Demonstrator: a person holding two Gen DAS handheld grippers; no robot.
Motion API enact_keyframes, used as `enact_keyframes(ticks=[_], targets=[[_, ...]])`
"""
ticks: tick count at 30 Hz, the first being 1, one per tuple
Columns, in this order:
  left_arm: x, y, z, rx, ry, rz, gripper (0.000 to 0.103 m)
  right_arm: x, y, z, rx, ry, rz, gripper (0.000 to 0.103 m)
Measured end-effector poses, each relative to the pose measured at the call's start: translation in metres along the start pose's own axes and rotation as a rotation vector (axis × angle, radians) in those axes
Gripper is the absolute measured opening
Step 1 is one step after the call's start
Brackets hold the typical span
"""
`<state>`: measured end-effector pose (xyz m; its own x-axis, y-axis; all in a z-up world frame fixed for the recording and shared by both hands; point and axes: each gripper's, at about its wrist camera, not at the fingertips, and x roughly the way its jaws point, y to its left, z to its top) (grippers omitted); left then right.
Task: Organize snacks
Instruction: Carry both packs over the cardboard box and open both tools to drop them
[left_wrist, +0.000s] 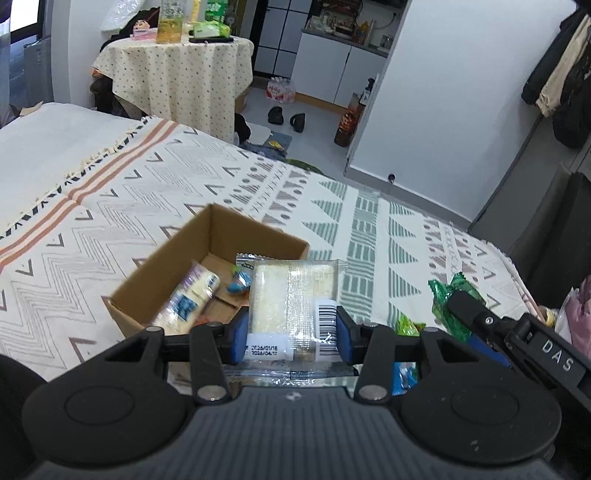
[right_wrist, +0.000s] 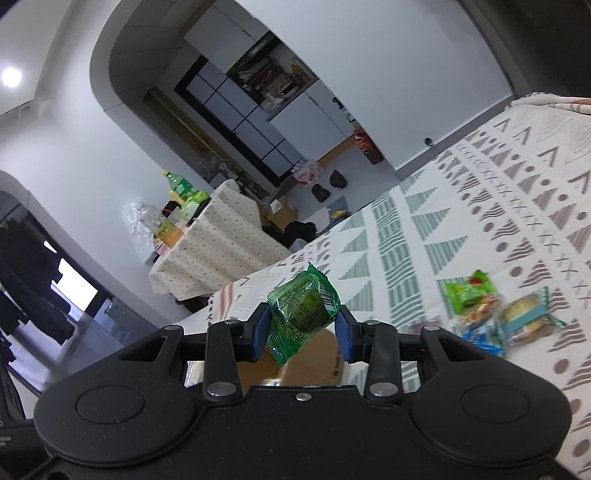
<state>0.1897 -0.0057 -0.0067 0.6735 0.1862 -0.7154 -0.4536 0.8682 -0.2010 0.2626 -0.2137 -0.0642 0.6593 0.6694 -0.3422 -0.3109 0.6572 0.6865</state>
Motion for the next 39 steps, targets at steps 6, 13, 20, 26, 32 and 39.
enact_keyframes(ticks=[6, 13, 20, 26, 32, 39], targets=[[0.006, 0.029, 0.017, -0.052, -0.003, -0.004, 0.046, 0.016, 0.020, -0.010, -0.030, 0.021, 0.020, 0.037], [0.022, 0.066, 0.030, -0.090, 0.015, -0.023, 0.046, 0.041, 0.041, -0.028, -0.072, 0.073, 0.003, 0.037], [0.044, 0.100, 0.036, -0.108, 0.065, -0.077, 0.046, 0.060, 0.059, -0.034, -0.105, 0.098, -0.028, 0.037], [0.063, 0.120, 0.043, -0.111, 0.098, -0.137, 0.046, 0.080, 0.075, -0.042, -0.124, 0.132, -0.053, 0.037], [0.076, 0.134, 0.054, -0.119, 0.116, -0.172, 0.046, 0.105, 0.088, -0.050, -0.153, 0.174, -0.062, 0.037], [0.091, 0.148, 0.063, -0.125, 0.147, -0.189, 0.046, 0.129, 0.082, -0.059, -0.152, 0.217, -0.063, 0.052]])
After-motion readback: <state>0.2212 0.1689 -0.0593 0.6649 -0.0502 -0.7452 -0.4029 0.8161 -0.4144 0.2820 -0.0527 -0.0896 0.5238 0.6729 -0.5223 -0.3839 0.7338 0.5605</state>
